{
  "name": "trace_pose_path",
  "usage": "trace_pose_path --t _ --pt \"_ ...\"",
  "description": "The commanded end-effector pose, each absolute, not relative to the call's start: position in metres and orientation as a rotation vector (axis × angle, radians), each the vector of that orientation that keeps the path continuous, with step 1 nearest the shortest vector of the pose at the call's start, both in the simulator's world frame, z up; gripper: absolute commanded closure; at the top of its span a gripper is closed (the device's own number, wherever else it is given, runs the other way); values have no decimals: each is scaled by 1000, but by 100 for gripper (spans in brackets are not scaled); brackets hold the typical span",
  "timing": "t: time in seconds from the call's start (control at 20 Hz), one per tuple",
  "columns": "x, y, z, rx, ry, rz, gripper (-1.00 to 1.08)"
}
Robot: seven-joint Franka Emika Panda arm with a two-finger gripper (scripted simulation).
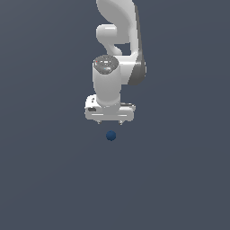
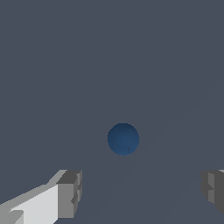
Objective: Pick up the object and move it to a goal position.
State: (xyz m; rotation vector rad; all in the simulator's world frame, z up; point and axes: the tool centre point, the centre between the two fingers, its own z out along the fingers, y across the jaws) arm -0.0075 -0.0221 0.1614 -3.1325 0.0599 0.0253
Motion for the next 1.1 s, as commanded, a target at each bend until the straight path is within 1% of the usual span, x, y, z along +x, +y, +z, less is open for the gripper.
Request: trace_pose_path --t 0.0,0.5,1.05 --pt "-7 -22 161 -3132 60 25 -92" --pt "2 -28 179 -3155 -7 -14 -92" --pt "1 -28 165 -3153 -110 -9 -92"
